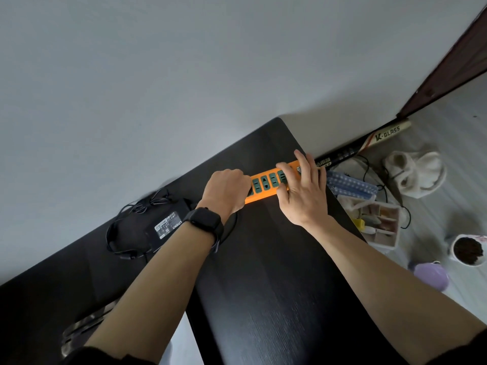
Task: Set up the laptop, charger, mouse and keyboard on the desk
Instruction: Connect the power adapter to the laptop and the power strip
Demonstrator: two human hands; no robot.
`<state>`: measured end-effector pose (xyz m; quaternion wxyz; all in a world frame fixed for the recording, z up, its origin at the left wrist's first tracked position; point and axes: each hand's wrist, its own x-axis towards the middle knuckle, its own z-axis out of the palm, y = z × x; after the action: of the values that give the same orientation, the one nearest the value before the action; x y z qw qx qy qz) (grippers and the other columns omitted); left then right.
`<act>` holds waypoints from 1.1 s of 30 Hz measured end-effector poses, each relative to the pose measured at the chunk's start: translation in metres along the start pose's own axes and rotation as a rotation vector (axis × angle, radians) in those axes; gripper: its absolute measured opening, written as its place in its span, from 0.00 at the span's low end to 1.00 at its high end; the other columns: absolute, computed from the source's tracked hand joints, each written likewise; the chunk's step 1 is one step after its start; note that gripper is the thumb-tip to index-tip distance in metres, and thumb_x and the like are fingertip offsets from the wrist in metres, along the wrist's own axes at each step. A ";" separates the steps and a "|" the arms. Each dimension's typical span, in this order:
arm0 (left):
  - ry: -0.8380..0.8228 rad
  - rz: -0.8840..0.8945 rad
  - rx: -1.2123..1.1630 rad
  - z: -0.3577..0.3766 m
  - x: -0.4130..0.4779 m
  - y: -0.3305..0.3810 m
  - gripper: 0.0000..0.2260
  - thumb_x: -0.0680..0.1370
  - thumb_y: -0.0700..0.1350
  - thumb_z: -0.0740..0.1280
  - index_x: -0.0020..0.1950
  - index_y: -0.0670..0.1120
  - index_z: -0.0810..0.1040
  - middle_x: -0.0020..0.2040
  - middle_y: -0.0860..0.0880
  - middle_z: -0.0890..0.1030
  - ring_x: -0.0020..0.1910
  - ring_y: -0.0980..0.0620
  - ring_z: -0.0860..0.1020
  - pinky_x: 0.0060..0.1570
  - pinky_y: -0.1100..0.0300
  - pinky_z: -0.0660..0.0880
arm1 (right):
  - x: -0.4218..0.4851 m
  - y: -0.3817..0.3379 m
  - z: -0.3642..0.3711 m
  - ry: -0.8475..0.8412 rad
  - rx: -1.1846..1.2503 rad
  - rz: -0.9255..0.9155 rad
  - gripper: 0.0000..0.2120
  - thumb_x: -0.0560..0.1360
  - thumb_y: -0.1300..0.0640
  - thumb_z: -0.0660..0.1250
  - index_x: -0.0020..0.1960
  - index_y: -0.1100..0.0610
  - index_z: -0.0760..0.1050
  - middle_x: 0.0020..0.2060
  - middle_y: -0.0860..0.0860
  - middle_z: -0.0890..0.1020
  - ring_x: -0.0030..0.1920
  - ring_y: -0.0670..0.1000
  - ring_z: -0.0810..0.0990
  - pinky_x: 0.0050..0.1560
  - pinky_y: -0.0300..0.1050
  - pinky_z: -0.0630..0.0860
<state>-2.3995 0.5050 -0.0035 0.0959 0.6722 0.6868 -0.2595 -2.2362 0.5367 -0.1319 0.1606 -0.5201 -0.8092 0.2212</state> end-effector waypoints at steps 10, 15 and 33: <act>0.468 -0.603 -0.858 0.132 -0.155 -0.049 0.25 0.76 0.64 0.62 0.70 0.54 0.73 0.61 0.52 0.76 0.61 0.50 0.75 0.64 0.50 0.72 | -0.079 -0.014 0.008 -0.072 -0.101 0.003 0.39 0.76 0.41 0.65 0.80 0.52 0.54 0.80 0.61 0.49 0.80 0.64 0.46 0.76 0.67 0.49; 0.117 -0.608 -0.751 0.211 -0.233 -0.060 0.47 0.66 0.77 0.58 0.80 0.54 0.56 0.76 0.52 0.62 0.74 0.49 0.62 0.74 0.51 0.61 | -0.177 -0.096 0.028 -0.163 0.211 -0.022 0.30 0.76 0.41 0.64 0.72 0.57 0.68 0.69 0.55 0.71 0.71 0.55 0.67 0.67 0.56 0.73; 0.211 -0.520 -0.780 0.265 -0.274 -0.082 0.44 0.71 0.76 0.50 0.80 0.51 0.54 0.80 0.51 0.53 0.80 0.51 0.48 0.77 0.46 0.42 | -0.138 -0.188 0.070 -0.107 -0.374 -0.231 0.10 0.78 0.47 0.68 0.57 0.47 0.83 0.51 0.50 0.81 0.47 0.54 0.80 0.44 0.50 0.73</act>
<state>-2.5151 0.1401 -0.0777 0.2026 0.4146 0.8843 0.0717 -2.3597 0.3297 -0.0971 0.0425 -0.4321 -0.8977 0.0746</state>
